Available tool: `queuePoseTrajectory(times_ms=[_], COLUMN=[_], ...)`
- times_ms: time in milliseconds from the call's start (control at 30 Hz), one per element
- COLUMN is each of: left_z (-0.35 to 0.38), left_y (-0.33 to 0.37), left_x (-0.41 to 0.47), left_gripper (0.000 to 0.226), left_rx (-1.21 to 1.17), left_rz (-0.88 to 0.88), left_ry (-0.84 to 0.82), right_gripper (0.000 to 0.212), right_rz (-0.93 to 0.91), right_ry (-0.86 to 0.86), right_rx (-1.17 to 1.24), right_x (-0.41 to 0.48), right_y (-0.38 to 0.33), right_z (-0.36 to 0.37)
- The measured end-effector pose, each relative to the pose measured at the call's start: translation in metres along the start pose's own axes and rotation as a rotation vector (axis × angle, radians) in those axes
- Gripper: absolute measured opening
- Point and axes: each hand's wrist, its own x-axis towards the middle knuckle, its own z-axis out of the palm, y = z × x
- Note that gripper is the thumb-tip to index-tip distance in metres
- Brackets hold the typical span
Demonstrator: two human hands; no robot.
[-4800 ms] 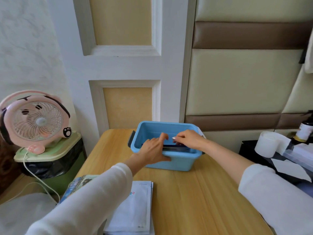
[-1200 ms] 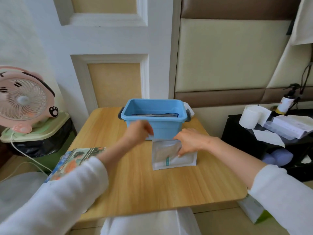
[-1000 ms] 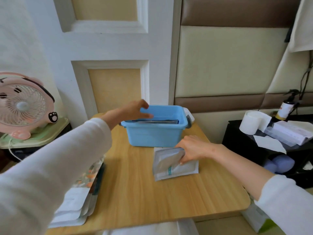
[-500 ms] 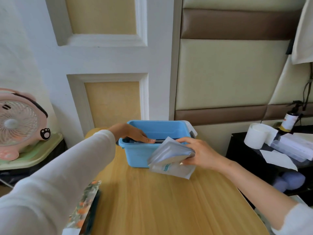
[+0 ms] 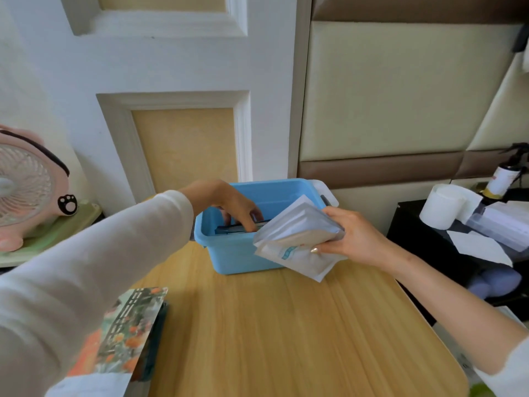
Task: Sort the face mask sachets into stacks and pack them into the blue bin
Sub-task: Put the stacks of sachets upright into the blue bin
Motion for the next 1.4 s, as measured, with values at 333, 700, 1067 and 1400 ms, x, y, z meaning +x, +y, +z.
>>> queuePoseTrajectory(times_ms=[333,700,1067,1400], left_z=[0.024,0.031,0.032,0.023], left_y=[0.004,-0.018,-0.022,-0.037], left_x=[0.016,0.014,0.013,0.005], left_gripper=[0.033,0.075,0.061,0.022], left_rx=[0.262,0.206,-0.047,-0.06], left_rz=[0.118,0.124,0.159,0.146], left_ry=[0.364,0.591,0.654,0.602], right_gripper=[0.046,0.045,0.03,0.025], right_rz=[0.011,0.044,-0.134,0.012], right_ry=[-0.02,-0.103,0.273,-0.41], right_rx=[0.087,0.142,0.792,-0.476], right_x=[0.002,-0.001,0.056,0.086], right_y=[-0.001,0.006,-0.048,-0.044], right_z=[-0.002,-0.017,-0.04,0.022])
